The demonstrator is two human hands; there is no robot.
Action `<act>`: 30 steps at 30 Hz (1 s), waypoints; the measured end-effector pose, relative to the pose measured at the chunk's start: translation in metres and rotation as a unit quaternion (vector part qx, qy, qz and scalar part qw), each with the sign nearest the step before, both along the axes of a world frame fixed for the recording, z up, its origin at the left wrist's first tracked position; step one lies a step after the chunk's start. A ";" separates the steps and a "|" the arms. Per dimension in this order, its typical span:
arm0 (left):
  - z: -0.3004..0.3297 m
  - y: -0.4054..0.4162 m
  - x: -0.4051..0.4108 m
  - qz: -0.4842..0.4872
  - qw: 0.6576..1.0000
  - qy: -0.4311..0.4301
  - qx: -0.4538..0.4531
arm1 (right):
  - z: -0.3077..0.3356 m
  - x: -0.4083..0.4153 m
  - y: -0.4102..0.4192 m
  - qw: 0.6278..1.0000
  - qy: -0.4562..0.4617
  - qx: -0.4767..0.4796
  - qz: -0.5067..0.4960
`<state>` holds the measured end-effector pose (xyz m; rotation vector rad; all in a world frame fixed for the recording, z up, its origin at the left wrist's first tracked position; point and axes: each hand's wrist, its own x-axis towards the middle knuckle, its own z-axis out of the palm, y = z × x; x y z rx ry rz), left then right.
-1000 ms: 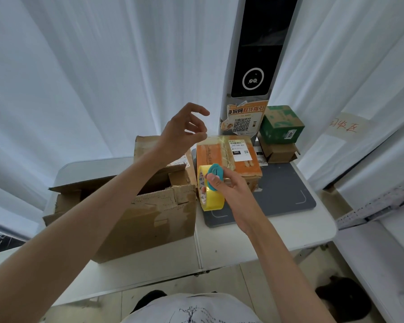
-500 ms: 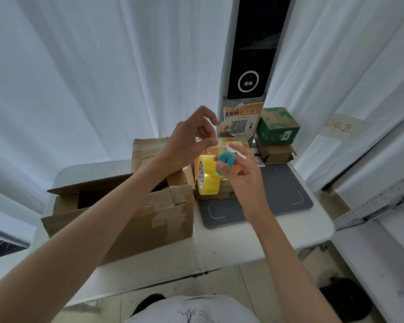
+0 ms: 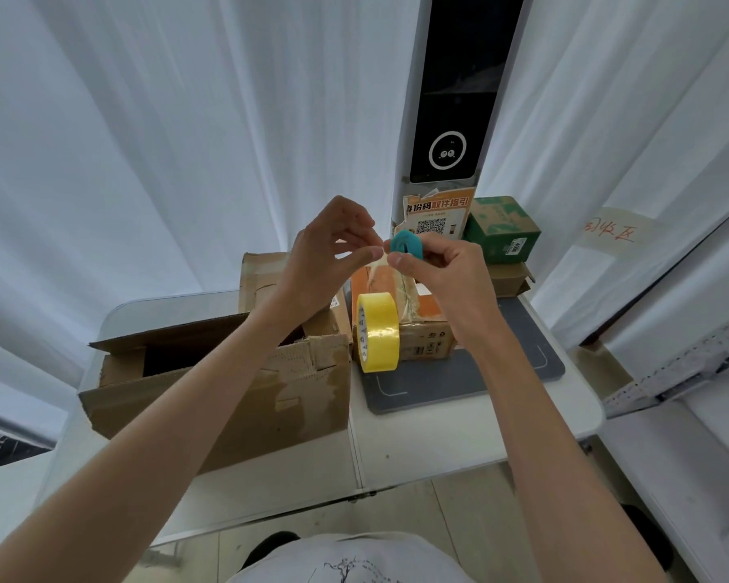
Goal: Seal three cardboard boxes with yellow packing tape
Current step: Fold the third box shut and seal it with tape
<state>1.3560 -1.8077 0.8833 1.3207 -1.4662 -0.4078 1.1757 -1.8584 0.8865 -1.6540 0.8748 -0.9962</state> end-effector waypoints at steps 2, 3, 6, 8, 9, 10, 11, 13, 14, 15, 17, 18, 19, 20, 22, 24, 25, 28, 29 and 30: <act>-0.009 0.008 -0.006 0.030 0.998 0.052 0.014 | 0.002 0.002 0.001 1.000 0.000 0.006 -0.001; -0.015 0.012 -0.009 0.046 0.996 0.066 0.025 | 0.002 0.003 0.001 1.000 -0.003 0.010 -0.004; -0.038 0.022 -0.012 0.093 0.988 0.083 0.087 | -0.001 0.005 0.002 0.999 -0.033 0.029 -0.011; -0.052 0.031 -0.018 0.083 0.980 0.093 0.154 | -0.001 0.006 0.003 0.998 -0.050 0.042 -0.018; -0.057 0.035 -0.022 0.075 0.974 0.098 0.189 | 0.001 0.007 0.004 0.997 -0.054 0.044 -0.021; -0.061 0.037 -0.026 0.071 0.968 0.104 0.216 | 0.002 0.007 0.004 0.997 -0.057 0.046 -0.022; -0.062 0.037 -0.029 0.068 0.964 0.115 0.230 | 0.004 0.007 0.004 0.997 -0.060 0.045 -0.023; -0.063 0.036 -0.034 0.047 0.961 0.156 0.222 | 0.006 0.008 0.004 0.996 -0.068 0.046 -0.025; -0.062 0.034 -0.035 0.034 0.961 0.177 0.211 | 0.007 0.008 0.004 0.996 -0.075 0.049 -0.026; -0.061 0.033 -0.036 0.027 0.960 0.193 0.200 | 0.007 0.009 0.003 0.995 -0.084 0.053 -0.028; -0.055 0.032 -0.038 0.017 0.958 0.219 0.185 | 0.007 0.009 0.002 0.993 -0.101 0.061 -0.026; -0.052 0.032 -0.039 0.011 0.956 0.232 0.181 | 0.007 0.008 0.001 0.992 -0.106 0.063 -0.027; -0.051 0.033 -0.039 0.005 0.953 0.244 0.179 | 0.007 0.008 0.001 0.992 -0.108 0.064 -0.028; -0.051 0.033 -0.038 0.001 0.951 0.252 0.181 | 0.007 0.008 -0.001 0.991 -0.110 0.067 -0.032; -0.052 0.035 -0.038 -0.006 0.945 0.267 0.191 | 0.007 0.007 -0.003 0.989 -0.114 0.079 -0.041; -0.053 0.037 -0.039 -0.006 0.940 0.277 0.197 | 0.006 0.008 -0.006 0.987 -0.123 0.091 -0.058; -0.054 0.038 -0.039 -0.005 0.939 0.280 0.201 | 0.004 0.008 -0.007 0.985 -0.127 0.097 -0.068; -0.051 0.039 -0.040 -0.010 0.937 0.280 0.210 | -0.002 0.008 -0.014 0.978 -0.142 0.127 -0.090; -0.050 0.039 -0.041 -0.009 0.937 0.276 0.212 | -0.004 0.008 -0.016 0.975 -0.148 0.138 -0.089; -0.048 0.039 -0.041 -0.003 0.937 0.274 0.215 | -0.006 0.008 -0.018 0.973 -0.154 0.147 -0.085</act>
